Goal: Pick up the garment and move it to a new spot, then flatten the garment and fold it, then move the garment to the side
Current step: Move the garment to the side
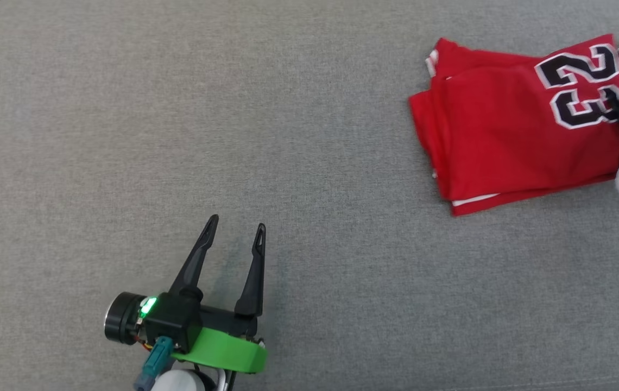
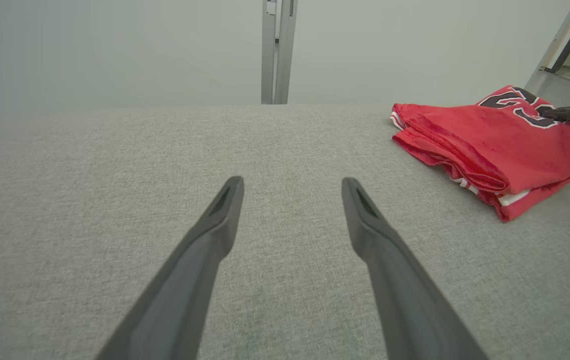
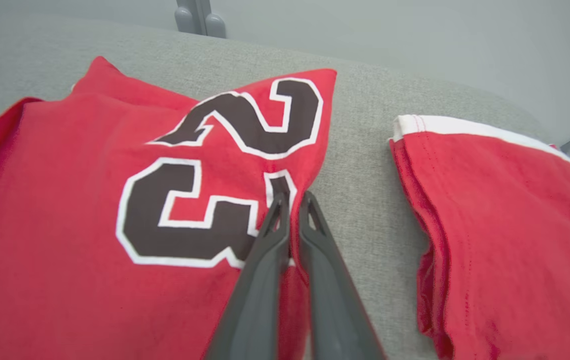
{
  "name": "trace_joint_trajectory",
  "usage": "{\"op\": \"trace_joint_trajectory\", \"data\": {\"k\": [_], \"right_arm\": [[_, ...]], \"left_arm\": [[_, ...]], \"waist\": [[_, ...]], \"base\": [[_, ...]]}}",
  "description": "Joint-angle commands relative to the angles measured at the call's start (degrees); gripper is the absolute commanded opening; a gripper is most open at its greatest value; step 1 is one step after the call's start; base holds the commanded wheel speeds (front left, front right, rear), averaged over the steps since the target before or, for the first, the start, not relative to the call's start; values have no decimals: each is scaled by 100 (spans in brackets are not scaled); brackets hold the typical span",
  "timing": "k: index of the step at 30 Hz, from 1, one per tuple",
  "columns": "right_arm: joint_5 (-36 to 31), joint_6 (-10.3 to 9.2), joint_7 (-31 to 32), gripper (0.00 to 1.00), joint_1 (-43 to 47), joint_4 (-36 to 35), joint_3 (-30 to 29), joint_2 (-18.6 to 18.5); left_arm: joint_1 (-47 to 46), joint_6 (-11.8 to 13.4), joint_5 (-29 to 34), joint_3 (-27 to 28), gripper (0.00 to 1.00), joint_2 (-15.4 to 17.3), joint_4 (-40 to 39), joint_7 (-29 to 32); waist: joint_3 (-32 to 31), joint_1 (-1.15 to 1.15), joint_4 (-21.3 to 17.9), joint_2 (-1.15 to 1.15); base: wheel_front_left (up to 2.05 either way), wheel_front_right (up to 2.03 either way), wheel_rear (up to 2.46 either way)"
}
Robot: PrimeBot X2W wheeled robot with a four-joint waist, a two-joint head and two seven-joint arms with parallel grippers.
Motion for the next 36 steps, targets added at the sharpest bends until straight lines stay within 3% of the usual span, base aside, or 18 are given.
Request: {"op": "trace_joint_trajectory", "data": {"k": [1, 10, 16, 17, 18, 19, 22, 27, 33, 36], "right_arm": [[-92, -11, 12, 0, -179, -35, -51, -174], [-234, -11, 107, 0, -723, -211, -286, -1364], [-290, -11, 131, 0, -1009, -165, -466, -1861], [-317, -11, 125, 4, -1055, -122, -513, -1885], [-385, -11, 157, 61, -1087, -50, -559, -1897], [-445, -11, 161, 100, -1114, -12, -584, -1884], [-955, -11, -109, 100, -1178, 257, -786, -1582], [-1395, -11, -632, 100, -719, 427, -999, -507], [-1363, -10, -1292, 100, 53, 495, -955, 669], [-1316, -11, -1383, 100, 493, 419, -786, 980]], "left_arm": [[-146, -37, 78, 19, 100, 18, 1, 0], [-465, -214, 294, 9, 100, 20, 66, 0], [-545, -266, 356, -42, 100, 20, 91, 0], [-551, -272, 359, -47, 100, 20, 96, 0], [-566, -280, 362, -52, 100, 20, 106, 0], [-579, -283, 366, -51, 100, 20, 115, 0], [-604, -240, 347, -75, 100, 20, 125, 0], [-406, -92, 214, -17, 100, 20, 135, 0], [-124, -26, -131, 118, 100, 20, 217, 0], [35, 14, -394, 203, 100, 19, 245, 0]], "waist": [[315, 0, -293, 0], [726, 0, -405, 0], [853, 0, -343, 0], [862, 0, -334, 0], [867, 0, -321, 0], [867, 0, -312, 0], [742, 0, -271, 0], [264, 0, -295, 0], [-469, 0, -257, 0], [-847, 0, -193, 0]], "base": [[0, 0, 0], [0, 0, 0], [0, 0, 0], [0, 0, 0], [0, 0, 0], [0, 0, 0], [0, 0, 0], [0, 0, 0], [0, 0, 0], [0, 0, 0]]}}
